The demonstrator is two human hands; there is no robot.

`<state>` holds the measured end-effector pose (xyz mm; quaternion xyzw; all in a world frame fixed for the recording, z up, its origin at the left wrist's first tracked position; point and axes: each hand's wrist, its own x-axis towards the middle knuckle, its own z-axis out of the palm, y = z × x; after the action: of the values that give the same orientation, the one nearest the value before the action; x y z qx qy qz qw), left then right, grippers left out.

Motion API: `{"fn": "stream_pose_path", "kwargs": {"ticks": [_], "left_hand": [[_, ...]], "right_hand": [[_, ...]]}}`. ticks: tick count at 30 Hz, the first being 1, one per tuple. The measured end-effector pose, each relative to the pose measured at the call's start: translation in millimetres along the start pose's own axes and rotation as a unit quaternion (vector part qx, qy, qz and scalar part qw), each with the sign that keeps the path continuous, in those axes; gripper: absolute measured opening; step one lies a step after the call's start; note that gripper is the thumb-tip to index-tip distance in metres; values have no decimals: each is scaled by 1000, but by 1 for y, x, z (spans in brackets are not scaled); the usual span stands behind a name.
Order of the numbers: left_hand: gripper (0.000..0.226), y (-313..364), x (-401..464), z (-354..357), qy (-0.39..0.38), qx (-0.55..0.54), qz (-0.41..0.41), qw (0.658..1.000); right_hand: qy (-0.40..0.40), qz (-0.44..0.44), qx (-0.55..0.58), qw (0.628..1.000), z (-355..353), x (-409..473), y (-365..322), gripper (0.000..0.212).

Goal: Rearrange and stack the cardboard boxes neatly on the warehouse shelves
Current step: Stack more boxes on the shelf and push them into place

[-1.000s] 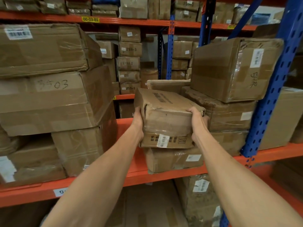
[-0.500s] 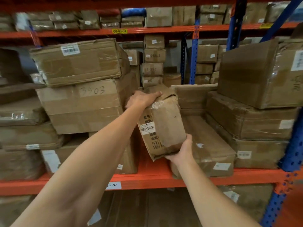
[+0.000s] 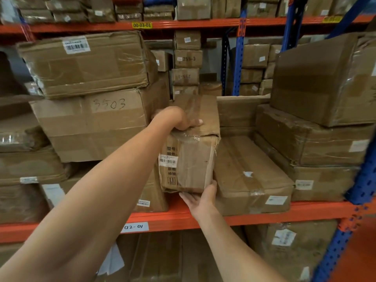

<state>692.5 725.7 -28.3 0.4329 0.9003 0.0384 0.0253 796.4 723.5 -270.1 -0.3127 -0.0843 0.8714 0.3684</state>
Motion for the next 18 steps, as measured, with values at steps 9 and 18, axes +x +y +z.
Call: {"fn": "stream_pose_path", "kwargs": {"ticks": [9, 18], "left_hand": [[87, 29, -8, 57, -61, 82, 22, 995], [68, -14, -11, 91, 120, 36, 118, 985]], "right_hand": [[121, 33, 3, 992, -43, -3, 14, 65], [176, -38, -168, 969, -6, 26, -3, 51]]}}
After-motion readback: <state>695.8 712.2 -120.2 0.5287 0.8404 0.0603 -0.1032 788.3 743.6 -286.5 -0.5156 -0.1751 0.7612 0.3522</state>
